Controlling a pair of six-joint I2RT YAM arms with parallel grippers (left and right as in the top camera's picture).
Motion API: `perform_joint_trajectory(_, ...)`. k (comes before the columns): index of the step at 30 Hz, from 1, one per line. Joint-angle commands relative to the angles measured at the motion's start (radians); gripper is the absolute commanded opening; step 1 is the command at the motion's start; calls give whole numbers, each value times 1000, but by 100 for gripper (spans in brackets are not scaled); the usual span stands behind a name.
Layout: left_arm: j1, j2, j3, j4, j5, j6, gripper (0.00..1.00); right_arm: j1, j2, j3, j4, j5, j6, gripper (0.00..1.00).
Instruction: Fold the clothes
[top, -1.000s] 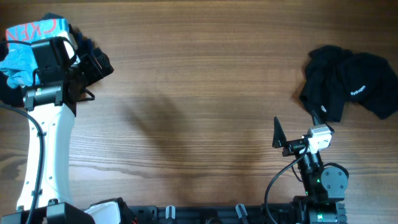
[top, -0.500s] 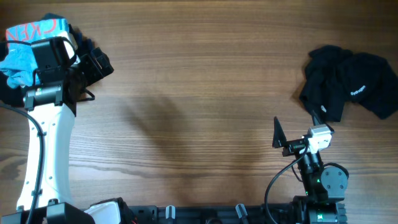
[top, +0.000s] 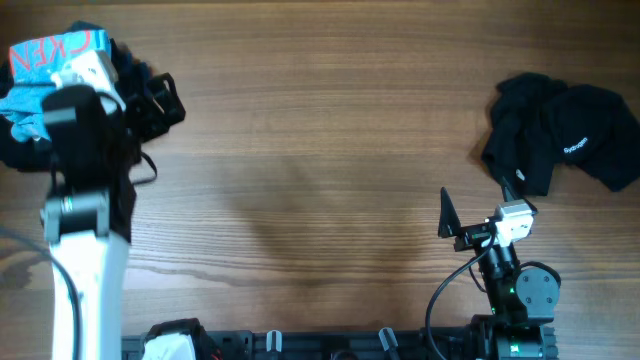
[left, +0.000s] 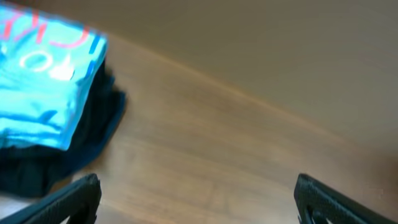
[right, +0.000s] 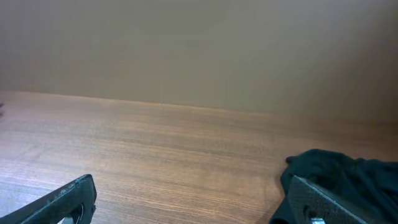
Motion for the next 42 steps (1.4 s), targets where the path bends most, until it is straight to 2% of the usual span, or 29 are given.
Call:
perform_joint_trajectory(1,-28,-159,-182,105,16,-12,100,-6,-1,-2,3,16,11,100)
perform_joint_trajectory(9,-37,-496,-572,371,15,-32,100,-6,-1,-2,3,16,12,100)
perform_joint_trajectory(10,-38,-559,-648,442,15,-43,100,-6,-1,-2,3,16,12,100)
perform_joint_trajectory(15,-63,-687,-790,583,11,-45,100,-6,-1,-2,3,16,12,100)
perform_joint_trajectory(37,-104,-1089,-1006,566,-33,-64,100,-6,-1,-2,3,16,11,100)
perform_joint_trajectory(42,-111,-1096,-1012,551,-29,-64,100,-6,-1,-2,3,16,11,100)
